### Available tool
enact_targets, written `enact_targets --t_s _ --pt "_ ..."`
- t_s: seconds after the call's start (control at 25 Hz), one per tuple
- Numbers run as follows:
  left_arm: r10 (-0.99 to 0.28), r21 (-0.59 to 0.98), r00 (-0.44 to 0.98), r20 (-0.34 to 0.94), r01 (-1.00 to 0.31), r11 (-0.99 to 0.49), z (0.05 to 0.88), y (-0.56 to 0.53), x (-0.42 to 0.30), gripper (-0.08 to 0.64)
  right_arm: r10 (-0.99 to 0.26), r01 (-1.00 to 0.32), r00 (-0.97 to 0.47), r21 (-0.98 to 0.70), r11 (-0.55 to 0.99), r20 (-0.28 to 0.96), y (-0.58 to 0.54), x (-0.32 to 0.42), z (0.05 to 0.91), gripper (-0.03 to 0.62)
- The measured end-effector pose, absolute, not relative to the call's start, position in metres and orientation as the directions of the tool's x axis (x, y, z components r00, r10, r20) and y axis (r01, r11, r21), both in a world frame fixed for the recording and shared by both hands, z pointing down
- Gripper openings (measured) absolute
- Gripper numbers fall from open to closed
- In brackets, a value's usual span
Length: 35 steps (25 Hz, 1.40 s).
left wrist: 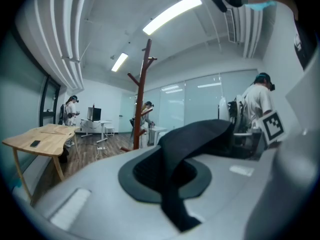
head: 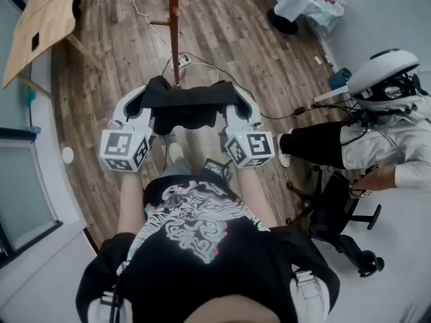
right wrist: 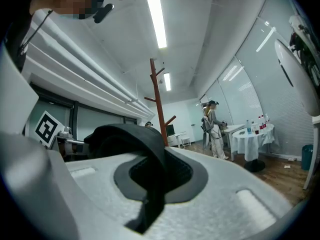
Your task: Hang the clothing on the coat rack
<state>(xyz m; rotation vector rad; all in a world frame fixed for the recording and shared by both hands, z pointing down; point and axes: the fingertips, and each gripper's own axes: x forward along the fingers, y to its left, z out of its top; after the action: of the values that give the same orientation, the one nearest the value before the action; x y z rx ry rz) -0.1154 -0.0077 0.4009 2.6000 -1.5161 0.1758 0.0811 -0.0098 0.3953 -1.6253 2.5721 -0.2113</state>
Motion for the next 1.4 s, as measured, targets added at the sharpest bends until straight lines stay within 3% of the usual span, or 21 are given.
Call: enact_targets --t_s 1.4 --pt "-0.814 0.057 0.558 0.16 -0.828 -0.557 0.39 -0.169 -0.138 0.006 -0.911 -0.903 -0.412 -0.134 0.409 -0.01 -0.17 0.052 0.386 0.014"
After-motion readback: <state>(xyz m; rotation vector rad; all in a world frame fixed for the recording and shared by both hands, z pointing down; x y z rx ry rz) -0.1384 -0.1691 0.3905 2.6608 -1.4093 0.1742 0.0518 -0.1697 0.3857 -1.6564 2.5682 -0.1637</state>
